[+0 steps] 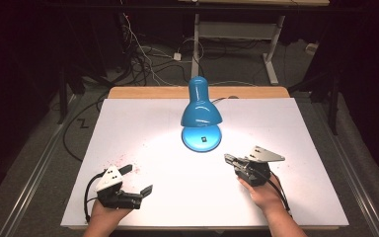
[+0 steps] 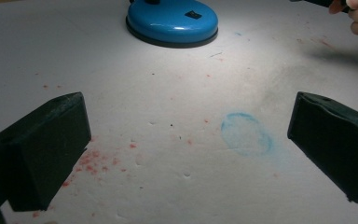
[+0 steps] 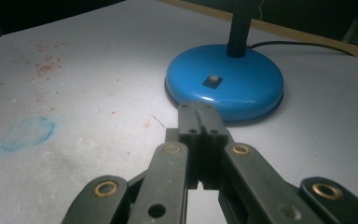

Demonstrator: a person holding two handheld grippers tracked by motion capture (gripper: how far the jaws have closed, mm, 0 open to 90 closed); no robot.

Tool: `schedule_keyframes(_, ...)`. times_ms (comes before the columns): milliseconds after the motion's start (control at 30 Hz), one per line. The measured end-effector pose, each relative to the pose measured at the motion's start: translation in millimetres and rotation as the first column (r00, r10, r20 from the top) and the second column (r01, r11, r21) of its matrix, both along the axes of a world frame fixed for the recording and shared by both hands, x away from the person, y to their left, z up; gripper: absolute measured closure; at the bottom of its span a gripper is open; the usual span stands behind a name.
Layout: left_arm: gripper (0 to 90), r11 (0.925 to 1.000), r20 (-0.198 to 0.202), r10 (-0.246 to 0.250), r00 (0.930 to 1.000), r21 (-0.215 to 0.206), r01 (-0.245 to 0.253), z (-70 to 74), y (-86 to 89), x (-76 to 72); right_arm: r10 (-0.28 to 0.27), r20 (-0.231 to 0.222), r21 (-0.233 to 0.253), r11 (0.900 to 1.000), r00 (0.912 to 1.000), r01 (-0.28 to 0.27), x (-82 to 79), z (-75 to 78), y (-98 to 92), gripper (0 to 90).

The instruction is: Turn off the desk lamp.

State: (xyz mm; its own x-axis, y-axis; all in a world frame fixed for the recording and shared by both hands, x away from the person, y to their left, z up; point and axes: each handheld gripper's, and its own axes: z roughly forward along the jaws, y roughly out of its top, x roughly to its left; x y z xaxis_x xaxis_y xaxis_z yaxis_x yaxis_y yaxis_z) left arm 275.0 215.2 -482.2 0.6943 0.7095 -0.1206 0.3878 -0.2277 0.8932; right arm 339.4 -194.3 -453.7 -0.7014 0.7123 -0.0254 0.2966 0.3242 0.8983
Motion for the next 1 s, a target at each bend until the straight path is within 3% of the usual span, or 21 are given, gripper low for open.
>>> schedule_keyframes(333, 0.0, 1.0000, 0.005, 0.000, 1.0000, 0.004, 0.000, -1.7, 0.0, 0.4, -0.016, -0.019, -0.036, 0.999, 0.9997, 0.015, 23.3, -9.5, 11.2, 90.0)
schedule_keyframes(533, 0.0, 1.0000, -0.009, -0.005, 0.9999, -0.002, 0.005, -3.5, 0.1, 1.9, -0.024, -0.029, -0.035, 0.999, 0.9993, 0.023, 31.7, -11.8, 15.0, 90.0)
schedule_keyframes(1000, 0.0, 0.9998, 0.005, -0.019, 0.9998, -0.009, 0.019, -2.4, 1.0, 2.3, -0.020, -0.038, -0.023, 1.000, 0.9991, 0.019, 48.7, -14.1, 33.3, 90.0)
